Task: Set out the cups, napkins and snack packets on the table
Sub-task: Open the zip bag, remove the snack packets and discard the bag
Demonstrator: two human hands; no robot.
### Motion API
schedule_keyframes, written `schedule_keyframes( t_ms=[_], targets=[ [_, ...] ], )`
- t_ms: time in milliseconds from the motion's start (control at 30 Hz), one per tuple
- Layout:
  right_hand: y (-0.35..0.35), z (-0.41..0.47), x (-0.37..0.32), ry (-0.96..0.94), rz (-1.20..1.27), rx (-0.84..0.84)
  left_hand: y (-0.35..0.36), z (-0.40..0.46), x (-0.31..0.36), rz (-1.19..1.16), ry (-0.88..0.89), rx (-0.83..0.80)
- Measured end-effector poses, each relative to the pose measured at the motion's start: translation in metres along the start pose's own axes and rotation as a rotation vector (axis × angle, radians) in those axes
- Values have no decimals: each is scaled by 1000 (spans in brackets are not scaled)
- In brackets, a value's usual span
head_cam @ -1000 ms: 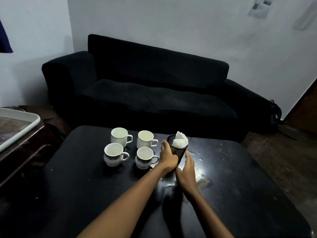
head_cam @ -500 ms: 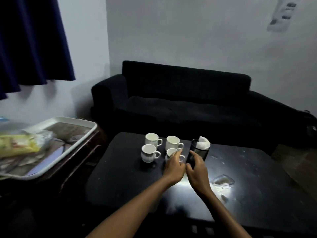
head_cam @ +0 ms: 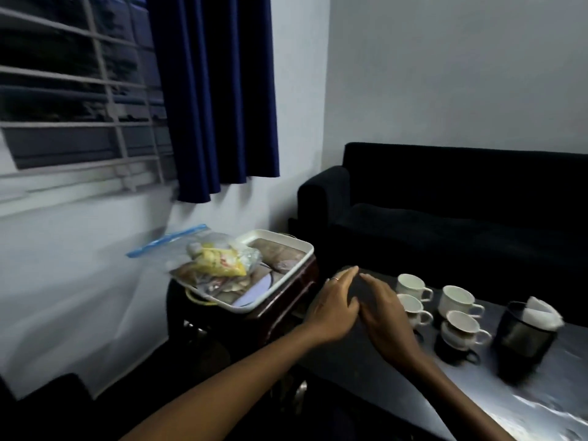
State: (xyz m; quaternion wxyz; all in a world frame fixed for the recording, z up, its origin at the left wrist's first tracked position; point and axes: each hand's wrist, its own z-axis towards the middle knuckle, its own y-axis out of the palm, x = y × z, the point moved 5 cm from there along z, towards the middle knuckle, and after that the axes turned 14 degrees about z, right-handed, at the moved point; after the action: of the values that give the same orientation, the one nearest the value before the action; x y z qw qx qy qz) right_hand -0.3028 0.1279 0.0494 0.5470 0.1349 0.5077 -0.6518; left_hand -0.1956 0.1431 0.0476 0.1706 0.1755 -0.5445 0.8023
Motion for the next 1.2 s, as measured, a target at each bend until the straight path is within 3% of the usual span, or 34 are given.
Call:
schedule_keyframes(
  t_ms=[467, 733, 1000, 1200],
  targets=[
    [178, 82, -88, -277, -77, -290, -108, -11, -182, 194, -185, 228],
    [268, 121, -102, -294, -162, -378, -148, -6, -272, 361, -470, 308],
    [311, 119, -89, -280, -279, -453, -127, -9, -288, 514, -453, 75],
    [288, 111, -77, -363, -254, -340, -146, -9, -277, 521, -449, 272]
  ],
)
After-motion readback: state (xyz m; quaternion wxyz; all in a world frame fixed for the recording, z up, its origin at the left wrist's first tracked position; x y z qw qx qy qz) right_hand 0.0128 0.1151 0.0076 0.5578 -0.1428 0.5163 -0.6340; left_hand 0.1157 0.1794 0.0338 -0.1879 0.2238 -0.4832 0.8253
